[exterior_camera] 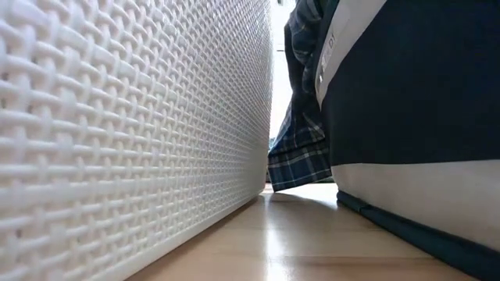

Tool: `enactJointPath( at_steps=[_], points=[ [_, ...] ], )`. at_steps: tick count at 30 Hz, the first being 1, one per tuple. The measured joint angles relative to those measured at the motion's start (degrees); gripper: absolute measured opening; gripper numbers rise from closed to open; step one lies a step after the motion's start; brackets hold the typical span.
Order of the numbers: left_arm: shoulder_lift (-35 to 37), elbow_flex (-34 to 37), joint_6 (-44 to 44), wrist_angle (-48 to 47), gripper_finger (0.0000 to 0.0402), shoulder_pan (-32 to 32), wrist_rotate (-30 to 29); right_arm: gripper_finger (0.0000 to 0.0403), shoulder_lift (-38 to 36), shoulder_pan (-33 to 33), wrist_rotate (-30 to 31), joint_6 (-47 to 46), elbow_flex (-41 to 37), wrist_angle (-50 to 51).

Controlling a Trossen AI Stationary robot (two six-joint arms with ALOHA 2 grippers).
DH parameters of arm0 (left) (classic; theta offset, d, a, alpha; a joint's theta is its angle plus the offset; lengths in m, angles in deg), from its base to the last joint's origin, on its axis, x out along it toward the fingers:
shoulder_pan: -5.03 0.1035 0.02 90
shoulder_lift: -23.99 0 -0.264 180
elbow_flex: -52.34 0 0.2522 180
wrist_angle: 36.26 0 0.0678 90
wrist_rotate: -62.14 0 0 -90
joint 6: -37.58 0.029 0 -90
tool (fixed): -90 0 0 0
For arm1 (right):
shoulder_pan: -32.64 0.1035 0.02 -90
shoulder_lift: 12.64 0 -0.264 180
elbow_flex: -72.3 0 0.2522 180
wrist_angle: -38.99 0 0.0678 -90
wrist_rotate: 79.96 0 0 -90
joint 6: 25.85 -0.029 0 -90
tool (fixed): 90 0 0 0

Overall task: Sort clothes
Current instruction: Put the blue pattern cloth into the blue laundry bin

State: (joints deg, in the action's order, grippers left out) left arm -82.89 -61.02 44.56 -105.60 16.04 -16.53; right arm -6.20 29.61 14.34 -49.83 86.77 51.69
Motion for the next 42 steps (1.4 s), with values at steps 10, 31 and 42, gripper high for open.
enactJointPath(
  at_steps=[10,31,42],
  points=[
    [16.4,17.7,-11.8,37.6,0.0257,-4.5,-11.5,0.0000,0.0,0.0,0.0,0.0,0.0,0.0],
    [1.8,-2.7,-1.1,3.1,0.0257,-12.1,-13.1,0.0000,0.0,0.0,0.0,0.0,0.0,0.0],
    [7.6,-2.2,-1.9,-3.6,0.0257,-12.0,-18.2,0.0000,0.0,0.0,0.0,0.0,0.0,0.0]
  ],
)
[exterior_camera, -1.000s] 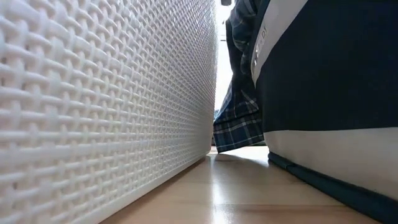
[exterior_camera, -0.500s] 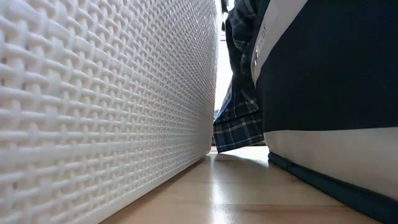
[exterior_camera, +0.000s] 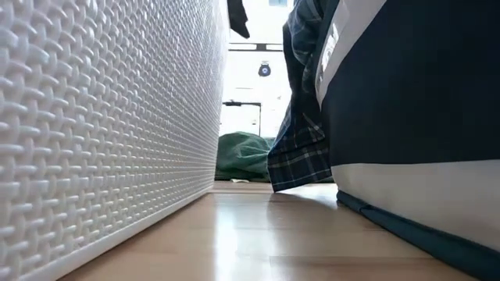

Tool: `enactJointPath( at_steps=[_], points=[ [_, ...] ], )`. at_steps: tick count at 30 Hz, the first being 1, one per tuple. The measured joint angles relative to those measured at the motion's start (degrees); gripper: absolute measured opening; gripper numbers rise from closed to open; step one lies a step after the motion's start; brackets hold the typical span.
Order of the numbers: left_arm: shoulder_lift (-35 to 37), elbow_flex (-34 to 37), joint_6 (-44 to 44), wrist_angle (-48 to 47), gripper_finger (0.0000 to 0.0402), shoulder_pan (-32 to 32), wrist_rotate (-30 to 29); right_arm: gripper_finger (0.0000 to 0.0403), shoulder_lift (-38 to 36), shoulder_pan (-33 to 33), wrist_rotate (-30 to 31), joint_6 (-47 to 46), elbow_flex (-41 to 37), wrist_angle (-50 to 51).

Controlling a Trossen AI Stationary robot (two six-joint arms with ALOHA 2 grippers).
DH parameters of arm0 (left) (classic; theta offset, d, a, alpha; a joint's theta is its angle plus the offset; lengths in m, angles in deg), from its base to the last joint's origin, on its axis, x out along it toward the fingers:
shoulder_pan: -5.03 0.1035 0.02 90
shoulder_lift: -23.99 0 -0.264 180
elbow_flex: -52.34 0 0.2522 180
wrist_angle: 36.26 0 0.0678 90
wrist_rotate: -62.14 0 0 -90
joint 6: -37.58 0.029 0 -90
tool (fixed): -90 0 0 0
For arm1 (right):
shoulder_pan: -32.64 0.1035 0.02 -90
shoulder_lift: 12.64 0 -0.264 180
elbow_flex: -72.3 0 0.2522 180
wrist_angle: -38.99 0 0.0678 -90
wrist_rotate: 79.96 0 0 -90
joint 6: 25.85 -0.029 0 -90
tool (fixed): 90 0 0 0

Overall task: Sort clothes
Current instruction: Put the blue pattern cloth into the blue laundry bin

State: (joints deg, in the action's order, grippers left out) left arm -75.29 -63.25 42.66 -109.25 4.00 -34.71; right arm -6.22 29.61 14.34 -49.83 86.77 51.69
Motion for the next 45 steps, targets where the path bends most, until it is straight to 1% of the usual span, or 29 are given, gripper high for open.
enactJointPath(
  at_steps=[2,4,7,9,11,13,14,16,18,21,26,30,34,38,41,45],
  points=[
    [-0.1,0.1,1.2,3.2,0.0257,0.5,0.1,0.0000,0.0,0.0,0.0,0.0,0.0,0.0],
    [-1.5,1.1,2.1,8.9,0.0257,1.3,0.2,0.0000,0.0,0.0,0.0,0.0,0.0,0.0],
    [-5.8,1.6,1.4,12.7,0.0257,3.2,2.3,0.0000,0.0,0.0,0.0,0.0,0.0,0.0],
    [-8.8,0.5,0.0,13.0,0.0257,4.0,4.5,0.0000,0.0,0.0,0.0,0.0,0.0,0.0],
    [-11.0,-0.6,0.7,13.2,0.0257,4.0,7.5,0.0000,0.0,0.0,0.0,0.0,0.0,0.0],
    [-12.2,-0.6,4.7,13.0,0.0257,3.1,10.7,0.0000,0.0,0.0,0.0,0.0,0.0,0.0],
    [-12.7,-0.4,7.5,12.9,0.0257,2.6,11.3,0.0000,0.0,0.0,0.0,0.0,0.0,0.0],
    [-13.5,0.0,13.0,13.1,0.0257,1.8,10.4,0.0000,0.0,0.0,0.0,0.0,0.0,0.0],
    [-14.4,0.6,17.3,12.9,0.0257,1.4,8.1,0.0000,0.0,0.0,0.0,0.0,0.0,0.0],
    [-16.6,0.8,20.9,12.7,0.0257,1.5,7.6,0.0000,0.0,0.0,0.0,0.0,0.0,0.0],
    [-20.0,0.9,22.1,12.8,0.0257,1.4,8.0,0.0000,0.0,0.0,0.0,0.0,0.0,0.0],
    [-20.3,0.9,22.2,13.1,0.0257,1.3,11.2,0.0000,0.0,0.0,0.0,0.0,0.0,0.0],
    [-20.2,0.9,22.1,15.0,0.0256,1.4,11.7,0.0000,0.0,0.0,0.0,0.0,0.0,0.0],
    [-20.8,0.8,20.4,15.7,0.0235,1.7,13.4,0.0000,0.0,0.0,0.0,0.0,0.0,0.0],
    [-21.9,0.9,18.4,14.8,0.0208,1.7,15.0,0.0000,0.0,0.0,0.0,0.0,0.0,0.0],
    [-23.1,0.8,18.0,14.5,0.0168,1.3,14.7,0.0000,0.1,0.0,0.0,0.0,0.0,0.0]
  ],
)
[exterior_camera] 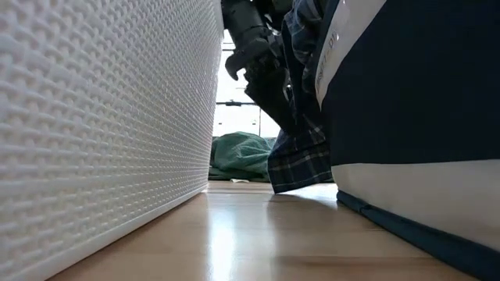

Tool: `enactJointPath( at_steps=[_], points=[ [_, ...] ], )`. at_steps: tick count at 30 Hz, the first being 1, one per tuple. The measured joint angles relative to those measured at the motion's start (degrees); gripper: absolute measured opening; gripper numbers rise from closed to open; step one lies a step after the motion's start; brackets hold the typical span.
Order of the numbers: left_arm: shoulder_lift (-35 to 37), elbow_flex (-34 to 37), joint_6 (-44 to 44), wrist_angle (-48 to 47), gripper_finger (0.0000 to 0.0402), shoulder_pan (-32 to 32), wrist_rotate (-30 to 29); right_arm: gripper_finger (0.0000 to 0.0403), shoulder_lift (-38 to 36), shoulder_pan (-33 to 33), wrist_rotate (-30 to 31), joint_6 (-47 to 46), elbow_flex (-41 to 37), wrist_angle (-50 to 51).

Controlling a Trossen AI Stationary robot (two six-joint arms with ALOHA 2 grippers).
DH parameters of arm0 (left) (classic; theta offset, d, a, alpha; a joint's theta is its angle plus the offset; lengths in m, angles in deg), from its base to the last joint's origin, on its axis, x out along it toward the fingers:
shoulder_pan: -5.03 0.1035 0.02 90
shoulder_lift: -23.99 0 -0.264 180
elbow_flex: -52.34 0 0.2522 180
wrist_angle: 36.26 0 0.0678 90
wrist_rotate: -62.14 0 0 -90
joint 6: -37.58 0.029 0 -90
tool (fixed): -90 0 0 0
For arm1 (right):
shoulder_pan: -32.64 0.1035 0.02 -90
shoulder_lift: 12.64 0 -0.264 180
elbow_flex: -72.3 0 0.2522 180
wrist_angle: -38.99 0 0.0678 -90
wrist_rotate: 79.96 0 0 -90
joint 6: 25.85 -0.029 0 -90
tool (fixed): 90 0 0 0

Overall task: Sort clothes
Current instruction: Put the blue pattern cloth into the blue laundry bin

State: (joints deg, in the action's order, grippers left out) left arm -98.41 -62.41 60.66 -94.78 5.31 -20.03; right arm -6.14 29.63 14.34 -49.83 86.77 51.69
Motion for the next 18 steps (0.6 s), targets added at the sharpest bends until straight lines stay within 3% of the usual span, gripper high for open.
enactJointPath(
  at_steps=[6,12,18],
  points=[
    [0.8,-0.8,-1.4,-0.9,0.0022,-0.4,-2.5,0.0000,0.3,0.0,0.0,0.0,0.0,0.0],
    [5.0,-5.9,-3.8,-1.2,0.0003,0.7,-11.3,0.0000,0.3,0.0,0.0,0.0,0.0,0.0],
    [8.3,-12.9,-7.1,2.9,0.0001,-0.8,-6.5,0.0000,0.3,0.0,0.0,0.0,0.0,0.0]
  ],
)
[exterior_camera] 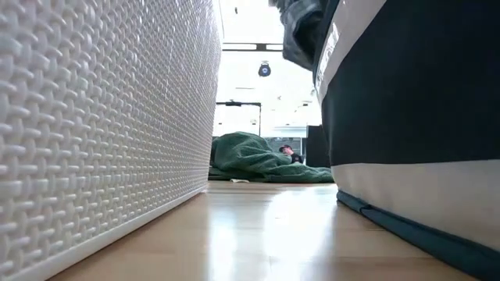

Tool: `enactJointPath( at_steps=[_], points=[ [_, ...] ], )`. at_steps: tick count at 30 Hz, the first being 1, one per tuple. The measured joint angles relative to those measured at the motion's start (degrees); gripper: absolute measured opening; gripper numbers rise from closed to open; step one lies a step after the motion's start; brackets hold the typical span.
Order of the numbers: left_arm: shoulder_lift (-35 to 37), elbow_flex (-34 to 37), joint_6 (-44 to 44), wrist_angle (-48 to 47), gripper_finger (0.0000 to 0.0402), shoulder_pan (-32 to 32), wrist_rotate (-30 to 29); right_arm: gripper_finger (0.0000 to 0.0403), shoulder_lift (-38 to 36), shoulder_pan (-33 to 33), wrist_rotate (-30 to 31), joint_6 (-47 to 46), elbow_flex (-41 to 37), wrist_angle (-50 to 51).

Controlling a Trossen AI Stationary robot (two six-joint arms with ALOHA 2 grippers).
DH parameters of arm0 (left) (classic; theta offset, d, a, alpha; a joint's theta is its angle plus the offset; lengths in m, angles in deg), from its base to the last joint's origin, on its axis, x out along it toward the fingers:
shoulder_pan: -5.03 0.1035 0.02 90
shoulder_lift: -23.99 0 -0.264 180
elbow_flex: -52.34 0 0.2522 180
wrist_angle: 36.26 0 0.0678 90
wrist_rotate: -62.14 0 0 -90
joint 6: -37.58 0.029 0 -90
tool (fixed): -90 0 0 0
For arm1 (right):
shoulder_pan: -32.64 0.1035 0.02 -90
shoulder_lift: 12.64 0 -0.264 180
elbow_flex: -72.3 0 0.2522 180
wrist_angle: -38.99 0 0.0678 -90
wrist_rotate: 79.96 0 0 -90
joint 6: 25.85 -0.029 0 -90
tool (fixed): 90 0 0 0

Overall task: Sort clothes
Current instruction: Put the blue pattern cloth into the blue laundry bin

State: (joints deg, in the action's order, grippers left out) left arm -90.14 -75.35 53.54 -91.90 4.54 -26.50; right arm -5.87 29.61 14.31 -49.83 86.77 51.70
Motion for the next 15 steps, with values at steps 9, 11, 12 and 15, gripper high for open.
enactJointPath(
  at_steps=[9,11,12,15],
  points=[
    [-2.1,-2.4,-0.9,15.4,0.0001,-8.9,4.6,0.0000,0.0,0.0,0.0,0.0,0.0,0.0],
    [-4.4,-2.3,-2.0,18.5,0.0000,-10.5,6.2,0.0000,0.0,0.0,0.0,0.0,0.0,0.0],
    [-5.7,-2.2,-3.3,19.7,0.0000,-11.2,7.5,0.0000,0.0,0.0,0.0,0.0,0.0,0.0],
    [-9.9,-2.1,-9.3,27.4,0.0000,-13.1,13.3,0.0000,0.0,0.0,0.0,0.0,0.0,0.0]
  ],
)
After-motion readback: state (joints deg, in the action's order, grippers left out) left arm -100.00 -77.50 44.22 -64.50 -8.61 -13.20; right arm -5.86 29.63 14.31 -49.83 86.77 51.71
